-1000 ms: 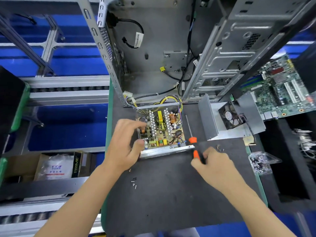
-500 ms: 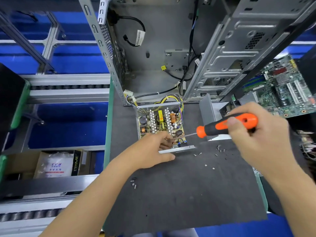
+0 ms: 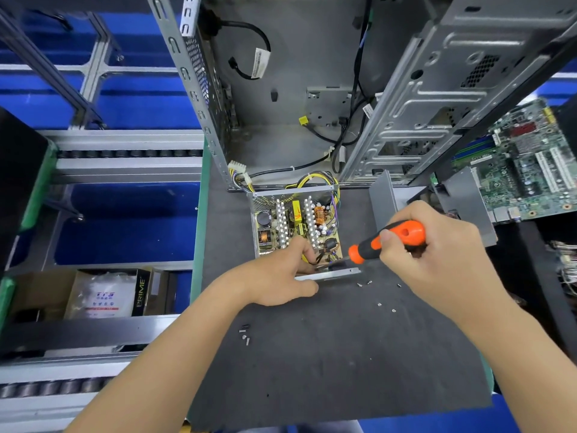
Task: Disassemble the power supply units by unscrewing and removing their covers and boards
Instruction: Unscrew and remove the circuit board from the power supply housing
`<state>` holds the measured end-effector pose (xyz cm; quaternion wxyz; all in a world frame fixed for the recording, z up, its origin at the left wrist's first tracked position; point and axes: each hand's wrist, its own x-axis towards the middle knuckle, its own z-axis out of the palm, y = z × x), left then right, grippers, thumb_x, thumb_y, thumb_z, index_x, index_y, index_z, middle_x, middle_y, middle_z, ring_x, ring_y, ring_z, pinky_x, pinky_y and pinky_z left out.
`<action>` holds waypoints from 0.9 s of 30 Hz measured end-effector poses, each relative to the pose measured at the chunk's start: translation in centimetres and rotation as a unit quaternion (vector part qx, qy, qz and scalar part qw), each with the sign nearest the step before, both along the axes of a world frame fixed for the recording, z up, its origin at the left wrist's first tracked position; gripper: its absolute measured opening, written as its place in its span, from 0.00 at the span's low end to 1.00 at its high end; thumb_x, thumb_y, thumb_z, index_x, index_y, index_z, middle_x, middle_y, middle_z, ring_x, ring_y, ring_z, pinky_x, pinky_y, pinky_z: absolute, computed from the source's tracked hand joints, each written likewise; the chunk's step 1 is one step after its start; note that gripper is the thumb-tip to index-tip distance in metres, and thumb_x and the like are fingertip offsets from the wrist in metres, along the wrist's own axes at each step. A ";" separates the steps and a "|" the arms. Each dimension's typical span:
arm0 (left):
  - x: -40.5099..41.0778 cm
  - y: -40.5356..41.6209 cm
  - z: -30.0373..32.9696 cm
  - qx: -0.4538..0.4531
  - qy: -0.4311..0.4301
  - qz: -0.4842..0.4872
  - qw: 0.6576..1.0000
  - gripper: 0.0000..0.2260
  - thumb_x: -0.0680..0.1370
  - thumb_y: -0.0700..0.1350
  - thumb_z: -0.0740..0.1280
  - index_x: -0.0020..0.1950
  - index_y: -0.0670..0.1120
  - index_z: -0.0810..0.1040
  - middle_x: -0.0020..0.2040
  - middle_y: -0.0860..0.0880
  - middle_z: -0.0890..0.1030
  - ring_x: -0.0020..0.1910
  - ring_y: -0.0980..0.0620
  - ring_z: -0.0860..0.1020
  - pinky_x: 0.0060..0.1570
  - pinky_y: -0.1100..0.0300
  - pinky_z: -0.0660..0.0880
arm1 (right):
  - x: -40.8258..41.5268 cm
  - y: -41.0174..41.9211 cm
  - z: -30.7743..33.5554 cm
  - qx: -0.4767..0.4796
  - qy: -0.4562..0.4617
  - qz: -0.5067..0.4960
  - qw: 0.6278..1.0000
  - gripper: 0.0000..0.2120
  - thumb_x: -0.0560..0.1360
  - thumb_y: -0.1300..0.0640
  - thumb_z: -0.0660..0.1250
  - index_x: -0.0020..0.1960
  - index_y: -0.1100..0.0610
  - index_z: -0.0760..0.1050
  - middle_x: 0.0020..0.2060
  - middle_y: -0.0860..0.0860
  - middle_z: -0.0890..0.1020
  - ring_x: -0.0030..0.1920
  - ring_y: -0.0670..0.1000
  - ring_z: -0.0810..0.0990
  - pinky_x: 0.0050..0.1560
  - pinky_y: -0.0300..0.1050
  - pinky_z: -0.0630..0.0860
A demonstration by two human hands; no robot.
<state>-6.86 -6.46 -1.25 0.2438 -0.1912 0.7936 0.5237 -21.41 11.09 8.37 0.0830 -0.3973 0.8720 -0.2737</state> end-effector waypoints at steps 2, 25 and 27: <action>-0.1 -0.1 0.0 0.001 -0.002 -0.006 1.000 0.15 0.80 0.50 0.68 0.56 0.55 0.61 0.70 0.55 0.75 0.55 0.57 0.77 0.46 0.69 0.70 | 0.2 -0.1 -0.2 0.009 0.008 0.007 1.000 0.07 0.72 0.52 0.69 0.42 0.55 0.76 0.27 0.46 0.74 0.30 0.45 0.74 0.35 0.46 0.70; 0.0 -0.1 -0.3 -0.011 -0.011 -0.003 1.000 0.14 0.79 0.51 0.68 0.49 0.60 0.61 0.67 0.57 0.78 0.46 0.72 0.73 0.40 0.73 0.67 | 0.4 -0.4 -1.2 -0.032 0.034 -0.007 0.999 0.22 0.72 0.38 0.58 0.40 0.56 0.77 0.24 0.47 0.73 0.28 0.51 0.74 0.35 0.45 0.68; 0.0 -0.1 -0.4 -0.011 -0.011 -0.004 1.000 0.14 0.79 0.51 0.68 0.49 0.60 0.61 0.68 0.58 0.77 0.45 0.73 0.73 0.39 0.73 0.67 | 0.4 -0.4 -1.2 -0.031 0.033 -0.009 0.999 0.22 0.72 0.38 0.57 0.41 0.56 0.77 0.25 0.47 0.73 0.28 0.51 0.74 0.34 0.44 0.68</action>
